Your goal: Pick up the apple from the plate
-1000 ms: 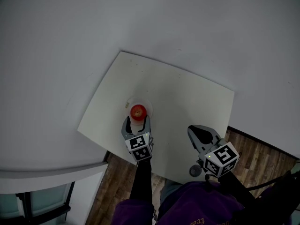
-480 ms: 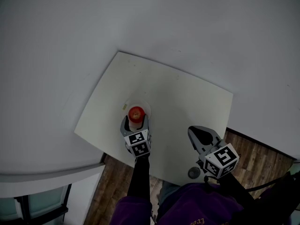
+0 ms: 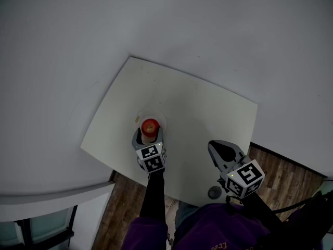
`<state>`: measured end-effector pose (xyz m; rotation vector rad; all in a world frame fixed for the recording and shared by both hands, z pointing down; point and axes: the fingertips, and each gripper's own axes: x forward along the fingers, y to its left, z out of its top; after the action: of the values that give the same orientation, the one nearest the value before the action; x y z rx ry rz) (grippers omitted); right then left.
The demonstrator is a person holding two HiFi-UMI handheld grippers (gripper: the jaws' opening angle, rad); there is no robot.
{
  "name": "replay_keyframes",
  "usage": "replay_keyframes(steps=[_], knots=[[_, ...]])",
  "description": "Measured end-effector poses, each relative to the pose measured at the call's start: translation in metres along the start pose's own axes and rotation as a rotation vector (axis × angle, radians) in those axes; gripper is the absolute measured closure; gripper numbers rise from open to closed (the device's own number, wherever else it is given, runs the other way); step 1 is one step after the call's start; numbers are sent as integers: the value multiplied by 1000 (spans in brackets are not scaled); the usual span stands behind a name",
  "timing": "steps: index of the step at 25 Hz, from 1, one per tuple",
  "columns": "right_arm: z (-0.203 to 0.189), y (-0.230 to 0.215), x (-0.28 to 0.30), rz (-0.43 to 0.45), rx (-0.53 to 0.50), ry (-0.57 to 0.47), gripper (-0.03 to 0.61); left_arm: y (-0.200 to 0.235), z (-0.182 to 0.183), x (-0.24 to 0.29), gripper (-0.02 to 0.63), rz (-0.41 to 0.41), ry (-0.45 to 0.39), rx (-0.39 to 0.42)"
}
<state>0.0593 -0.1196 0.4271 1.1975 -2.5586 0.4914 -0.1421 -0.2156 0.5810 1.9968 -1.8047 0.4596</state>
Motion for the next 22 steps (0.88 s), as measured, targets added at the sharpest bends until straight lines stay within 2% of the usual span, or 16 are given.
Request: replay_keyframes(steps=[7,15,22], knots=[[1,-1,0,-8,-9,5,566,-1,-4,5,272,-15,9,-12],[-1,-2,-1,-13,-7,5,566,2,-3,4,272,-23,-18,-48],[-2,-1,-1,-7,-6,8,566,3,1,-2,272,-31,-36,-47]])
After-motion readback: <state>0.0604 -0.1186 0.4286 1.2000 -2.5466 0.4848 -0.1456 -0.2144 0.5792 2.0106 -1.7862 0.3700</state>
